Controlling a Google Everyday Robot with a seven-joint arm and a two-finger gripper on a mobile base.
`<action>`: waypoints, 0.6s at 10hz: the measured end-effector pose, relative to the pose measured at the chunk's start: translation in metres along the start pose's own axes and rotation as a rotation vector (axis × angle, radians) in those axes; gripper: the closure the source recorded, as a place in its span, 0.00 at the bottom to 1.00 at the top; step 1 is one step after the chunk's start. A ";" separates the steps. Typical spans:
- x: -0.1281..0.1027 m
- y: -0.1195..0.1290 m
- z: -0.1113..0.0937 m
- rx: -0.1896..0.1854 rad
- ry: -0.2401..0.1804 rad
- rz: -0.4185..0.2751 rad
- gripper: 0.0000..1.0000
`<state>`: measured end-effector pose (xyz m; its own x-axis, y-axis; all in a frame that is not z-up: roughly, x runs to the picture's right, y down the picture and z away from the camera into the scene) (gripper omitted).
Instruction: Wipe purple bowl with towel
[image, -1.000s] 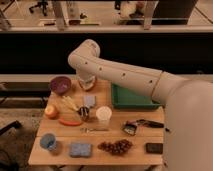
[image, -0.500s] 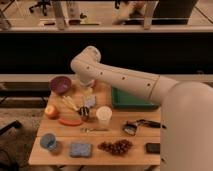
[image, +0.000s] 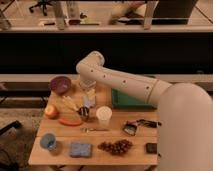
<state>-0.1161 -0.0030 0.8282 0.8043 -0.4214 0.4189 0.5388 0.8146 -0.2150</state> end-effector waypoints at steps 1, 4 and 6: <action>0.001 0.000 0.006 -0.005 -0.012 -0.013 0.20; 0.014 0.005 0.023 -0.016 -0.045 -0.033 0.20; 0.023 0.007 0.036 -0.027 -0.073 -0.021 0.20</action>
<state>-0.1033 0.0070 0.8675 0.7726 -0.4077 0.4867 0.5630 0.7942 -0.2286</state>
